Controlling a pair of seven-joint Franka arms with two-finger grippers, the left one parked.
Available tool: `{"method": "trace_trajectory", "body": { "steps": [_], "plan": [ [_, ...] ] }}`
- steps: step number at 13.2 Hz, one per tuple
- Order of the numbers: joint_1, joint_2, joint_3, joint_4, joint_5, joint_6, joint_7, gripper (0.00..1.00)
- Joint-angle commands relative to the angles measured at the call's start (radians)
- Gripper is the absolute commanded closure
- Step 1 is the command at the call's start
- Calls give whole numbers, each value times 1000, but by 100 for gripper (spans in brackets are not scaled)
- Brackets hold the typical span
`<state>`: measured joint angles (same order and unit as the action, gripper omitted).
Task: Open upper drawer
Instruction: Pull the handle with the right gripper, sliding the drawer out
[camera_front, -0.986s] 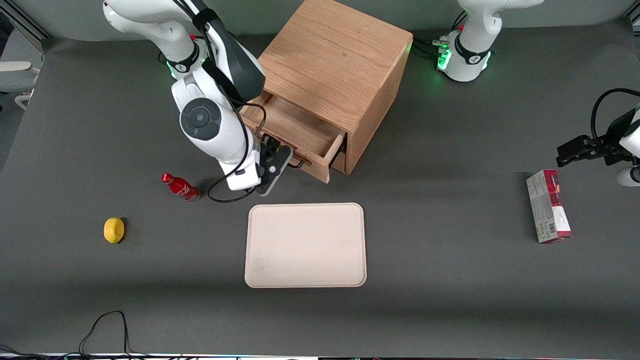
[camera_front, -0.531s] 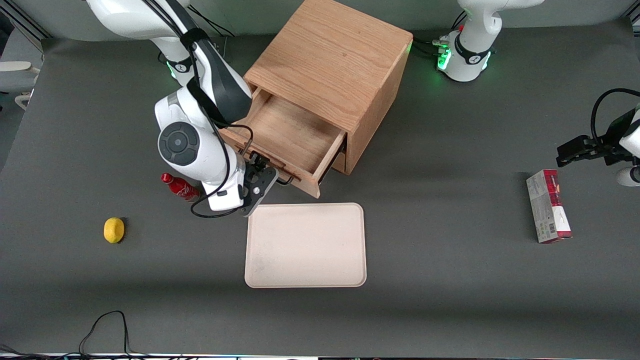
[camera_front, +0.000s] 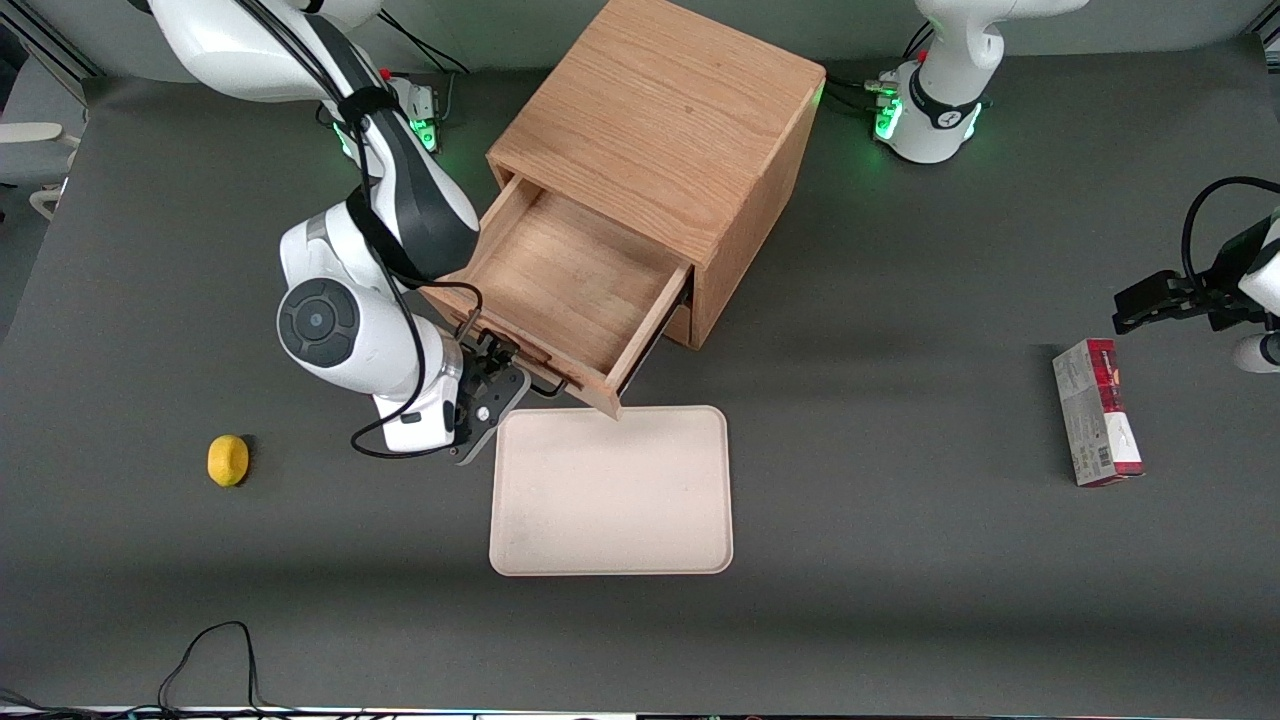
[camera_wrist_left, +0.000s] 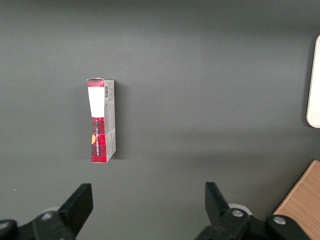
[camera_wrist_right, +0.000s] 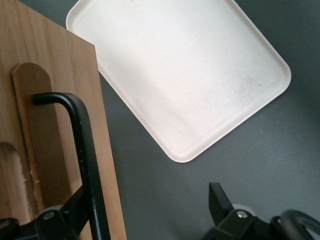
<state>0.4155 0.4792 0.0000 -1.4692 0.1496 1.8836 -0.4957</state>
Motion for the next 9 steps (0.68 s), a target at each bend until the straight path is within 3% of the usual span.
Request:
{"method": "trace_trajectory", "body": {
  "steps": [1, 9],
  "plan": [
    [-18, 50, 3, 69, -30, -23, -53, 0],
    [-66, 116, 3, 162, -38, -83, -104, 0]
  ]
}}
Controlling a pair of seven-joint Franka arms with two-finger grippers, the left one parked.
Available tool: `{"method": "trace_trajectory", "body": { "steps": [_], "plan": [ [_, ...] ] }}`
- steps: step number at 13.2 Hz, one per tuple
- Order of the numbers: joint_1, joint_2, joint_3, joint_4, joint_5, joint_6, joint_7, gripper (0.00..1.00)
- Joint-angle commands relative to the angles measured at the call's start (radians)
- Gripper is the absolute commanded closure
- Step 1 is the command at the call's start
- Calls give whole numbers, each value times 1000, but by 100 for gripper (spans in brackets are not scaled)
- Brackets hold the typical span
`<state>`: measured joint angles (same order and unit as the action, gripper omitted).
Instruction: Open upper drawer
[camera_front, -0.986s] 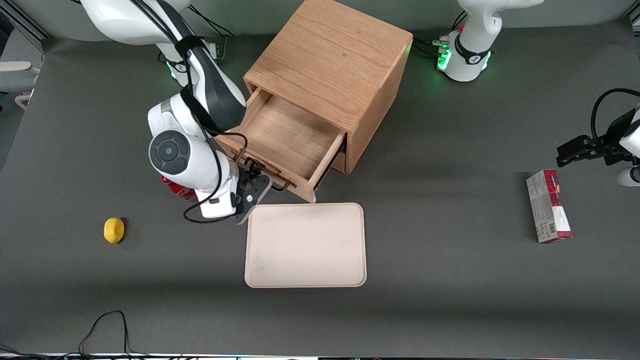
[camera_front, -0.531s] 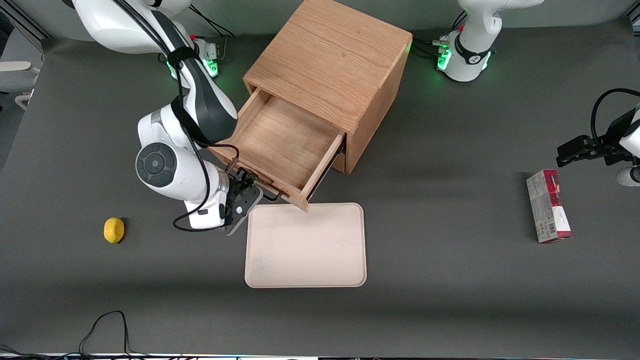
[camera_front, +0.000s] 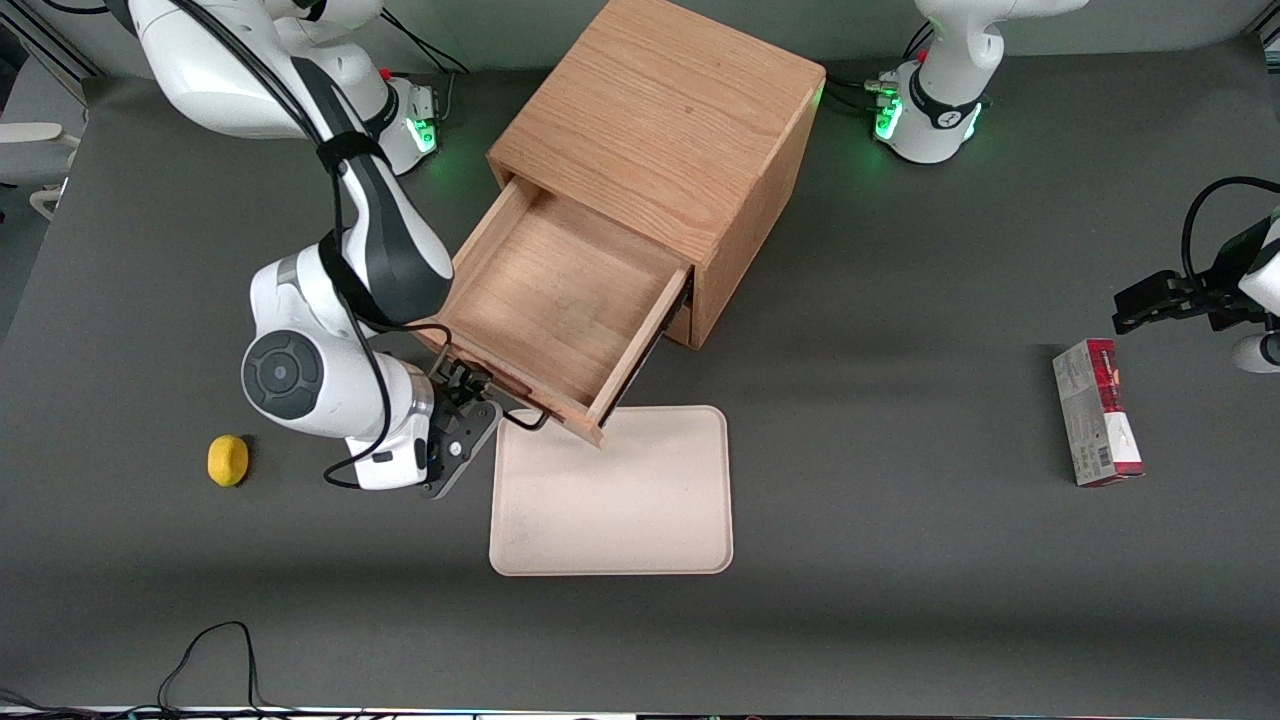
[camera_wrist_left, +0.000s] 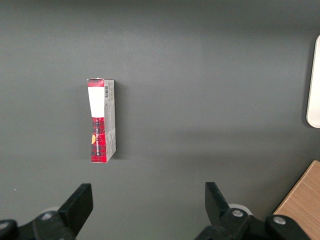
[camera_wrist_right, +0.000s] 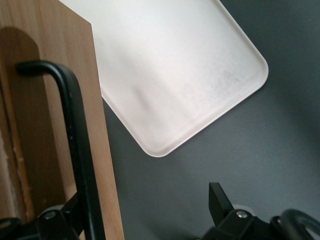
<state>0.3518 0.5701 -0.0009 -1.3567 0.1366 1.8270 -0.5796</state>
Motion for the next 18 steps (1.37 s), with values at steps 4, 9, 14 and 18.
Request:
{"method": "trace_trajectory", "body": {
  "steps": [4, 9, 14, 18],
  "plan": [
    [-2, 33, 4, 86, -29, -43, -20, 0],
    [-2, 28, 4, 171, -38, -112, -16, 0],
    [-11, -64, -27, 252, -61, -227, -2, 0],
    [-13, -176, -71, 245, -104, -320, 206, 0]
  ]
}}
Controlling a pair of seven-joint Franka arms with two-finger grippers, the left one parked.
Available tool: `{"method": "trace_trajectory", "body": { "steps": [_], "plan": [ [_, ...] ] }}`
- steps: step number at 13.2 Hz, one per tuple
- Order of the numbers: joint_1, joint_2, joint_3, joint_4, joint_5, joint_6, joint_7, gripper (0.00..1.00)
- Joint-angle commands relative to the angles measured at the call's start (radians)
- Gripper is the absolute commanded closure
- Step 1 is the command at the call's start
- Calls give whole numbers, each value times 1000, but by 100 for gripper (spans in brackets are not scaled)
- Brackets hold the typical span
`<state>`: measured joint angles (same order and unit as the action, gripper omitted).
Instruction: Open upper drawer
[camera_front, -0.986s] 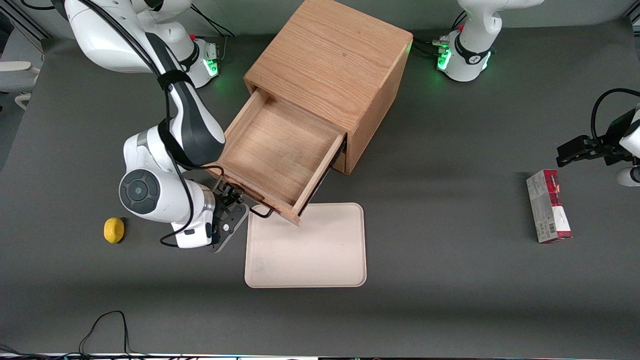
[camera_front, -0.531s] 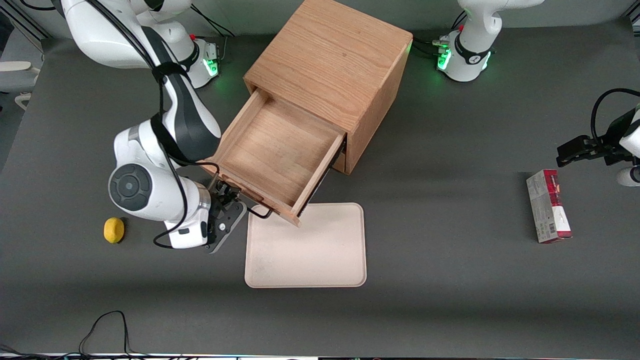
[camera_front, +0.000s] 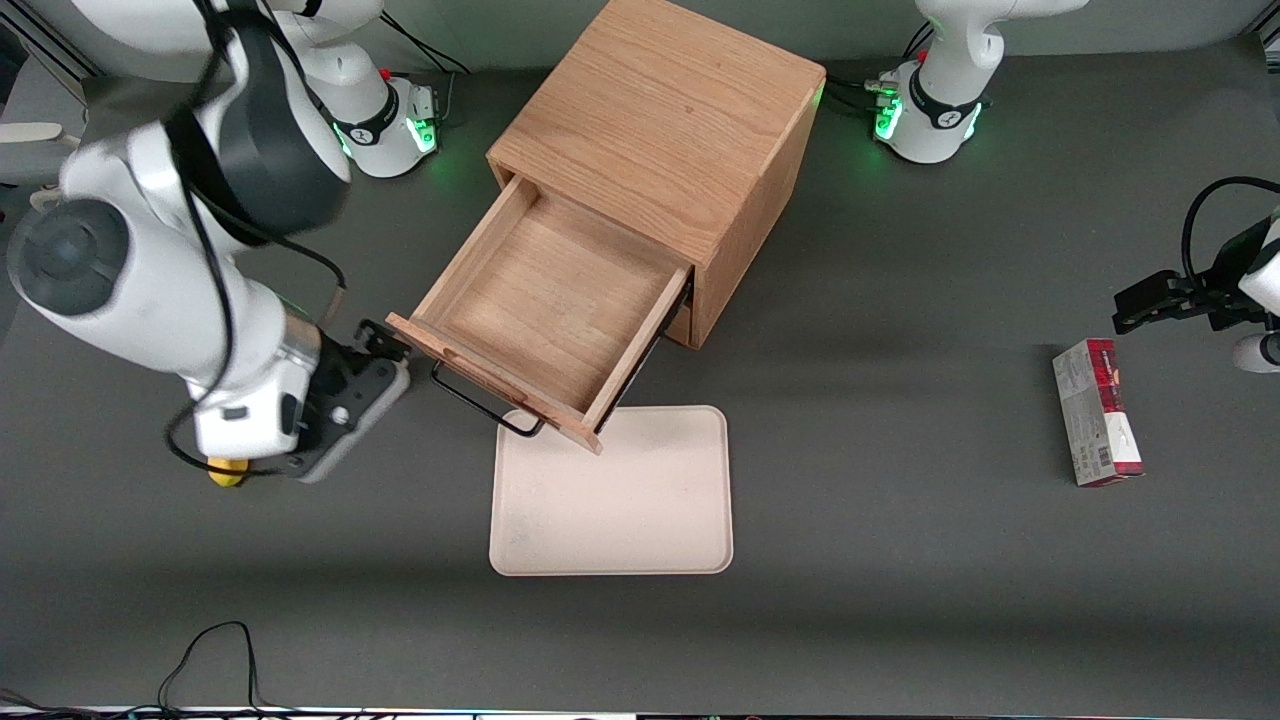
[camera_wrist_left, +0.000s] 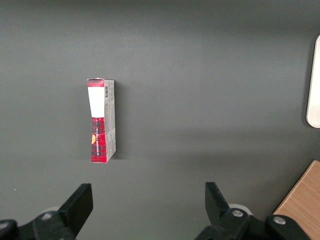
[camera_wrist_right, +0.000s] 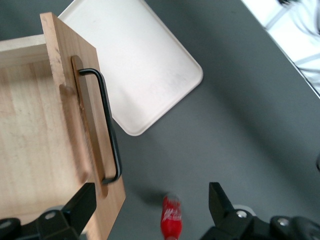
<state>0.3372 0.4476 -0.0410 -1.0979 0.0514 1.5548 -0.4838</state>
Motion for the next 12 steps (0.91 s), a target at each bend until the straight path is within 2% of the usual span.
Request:
{"method": "trace_trajectory", "body": {
  "steps": [1, 4, 6, 9, 10, 12],
  "plan": [
    [5, -69, -61, -14, -21, -79, 170, 0],
    [11, -108, -147, -25, -21, -119, 336, 0],
    [-1, -174, -160, -95, -22, -105, 434, 0],
    [-93, -291, -148, -260, -38, -14, 462, 0],
    [-131, -344, -131, -342, -36, 52, 462, 0],
    [-223, -398, -79, -422, -33, 85, 464, 0]
  ]
}}
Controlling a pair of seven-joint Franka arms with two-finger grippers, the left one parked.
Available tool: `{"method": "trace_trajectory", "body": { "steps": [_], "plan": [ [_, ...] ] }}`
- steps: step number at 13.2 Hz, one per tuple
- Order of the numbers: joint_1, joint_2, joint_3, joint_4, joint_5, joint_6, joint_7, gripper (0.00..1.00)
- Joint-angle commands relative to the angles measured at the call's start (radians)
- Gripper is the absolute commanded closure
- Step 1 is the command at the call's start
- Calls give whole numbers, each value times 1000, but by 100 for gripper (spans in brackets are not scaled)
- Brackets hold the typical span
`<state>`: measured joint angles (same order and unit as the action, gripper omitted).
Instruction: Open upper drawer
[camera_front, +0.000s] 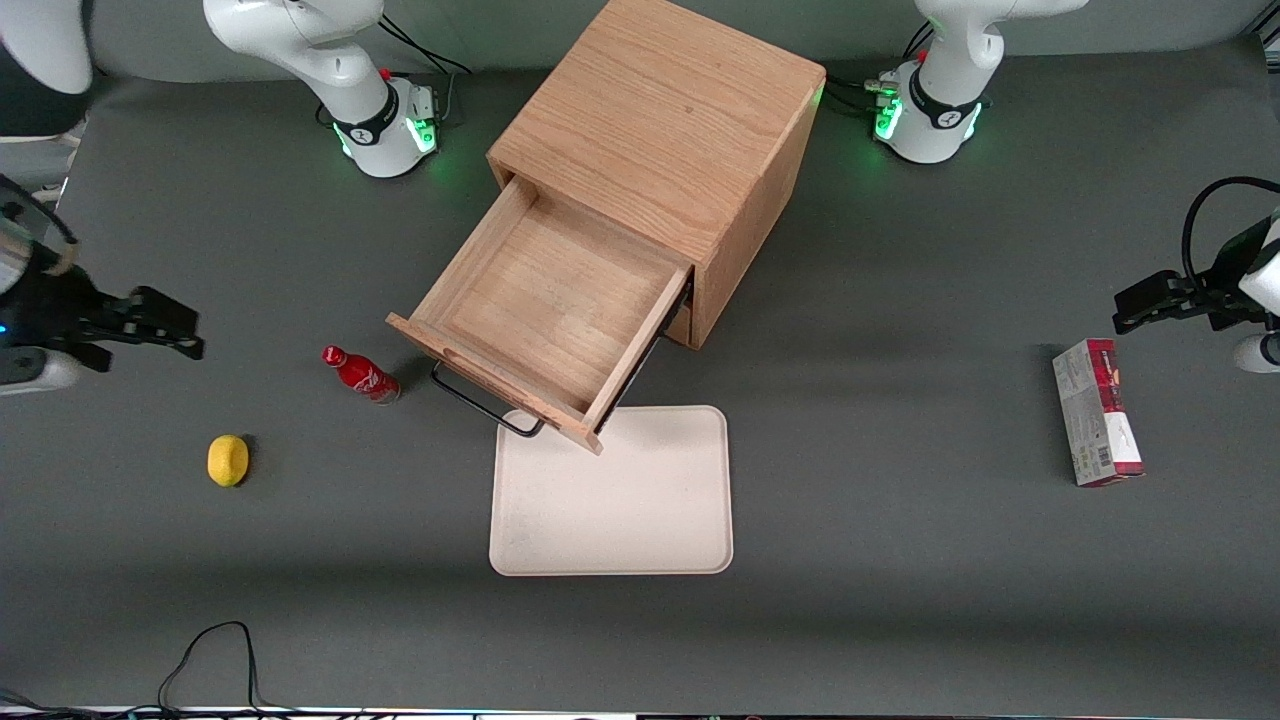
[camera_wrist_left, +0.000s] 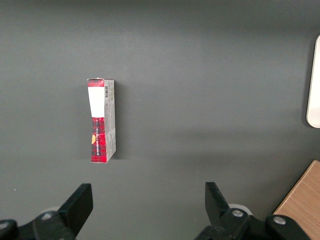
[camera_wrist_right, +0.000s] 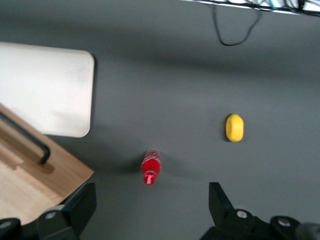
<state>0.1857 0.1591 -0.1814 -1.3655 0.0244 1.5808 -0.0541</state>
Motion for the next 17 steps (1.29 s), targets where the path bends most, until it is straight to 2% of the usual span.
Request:
{"method": "trace_trajectory", "body": {
  "steps": [1, 5, 17],
  "plan": [
    [-107, -119, 83, -168, -6, 57, 34, 0],
    [-158, -135, 94, -178, -15, 65, 37, 0],
    [-155, -127, 91, -207, -20, 51, 23, 0]
  ]
}}
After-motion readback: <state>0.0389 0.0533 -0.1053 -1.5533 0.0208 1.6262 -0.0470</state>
